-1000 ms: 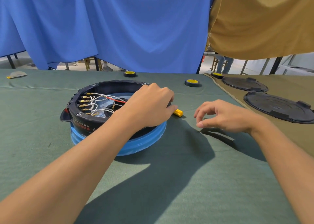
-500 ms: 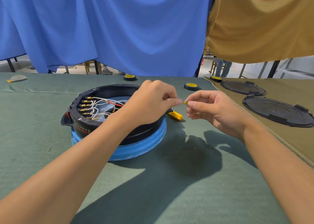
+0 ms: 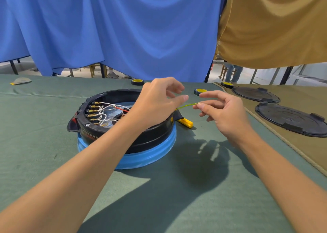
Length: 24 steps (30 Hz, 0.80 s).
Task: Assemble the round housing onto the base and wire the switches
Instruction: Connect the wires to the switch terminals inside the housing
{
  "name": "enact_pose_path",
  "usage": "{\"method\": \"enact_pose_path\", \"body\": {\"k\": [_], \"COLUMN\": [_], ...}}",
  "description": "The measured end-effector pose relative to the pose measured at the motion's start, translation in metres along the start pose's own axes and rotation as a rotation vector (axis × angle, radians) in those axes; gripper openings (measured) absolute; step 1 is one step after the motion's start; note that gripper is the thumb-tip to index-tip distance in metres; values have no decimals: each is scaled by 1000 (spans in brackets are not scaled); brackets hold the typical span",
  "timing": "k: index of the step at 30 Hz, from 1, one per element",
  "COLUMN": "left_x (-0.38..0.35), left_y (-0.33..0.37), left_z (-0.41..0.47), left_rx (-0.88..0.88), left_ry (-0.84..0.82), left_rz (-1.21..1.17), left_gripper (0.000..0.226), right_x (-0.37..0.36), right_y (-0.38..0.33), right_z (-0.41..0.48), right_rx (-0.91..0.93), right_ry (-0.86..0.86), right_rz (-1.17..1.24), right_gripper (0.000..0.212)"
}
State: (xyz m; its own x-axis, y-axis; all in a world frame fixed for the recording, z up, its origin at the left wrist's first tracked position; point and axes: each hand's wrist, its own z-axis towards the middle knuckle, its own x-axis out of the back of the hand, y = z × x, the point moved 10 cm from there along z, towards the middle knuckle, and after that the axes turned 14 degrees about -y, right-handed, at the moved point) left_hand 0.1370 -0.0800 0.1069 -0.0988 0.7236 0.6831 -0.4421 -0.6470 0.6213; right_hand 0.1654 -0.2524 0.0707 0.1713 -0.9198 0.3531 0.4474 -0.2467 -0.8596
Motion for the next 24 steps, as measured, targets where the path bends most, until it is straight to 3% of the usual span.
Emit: {"method": "enact_pose_path", "body": {"k": [7,13,18,24], "left_x": [-6,7,41,36], "left_y": [18,19,-11,-50], "left_z": [-4,-5,-1,-2], "left_rx": [-101,-109,55,242], "left_ry": [-64,8,39,-85], "left_rz": [118,175,200,280], "left_gripper": [14,13,10,10], "right_x": [-18,-27,-21,-29], "right_y": [-24,-29,-18,2], "right_z": [-9,-10,-10,3], "right_rx": [97,83,53,-19], "right_ry": [79,33,91,143], "right_rz": [-126,-131,-141,-44], "right_gripper": [24,29,15,11]}}
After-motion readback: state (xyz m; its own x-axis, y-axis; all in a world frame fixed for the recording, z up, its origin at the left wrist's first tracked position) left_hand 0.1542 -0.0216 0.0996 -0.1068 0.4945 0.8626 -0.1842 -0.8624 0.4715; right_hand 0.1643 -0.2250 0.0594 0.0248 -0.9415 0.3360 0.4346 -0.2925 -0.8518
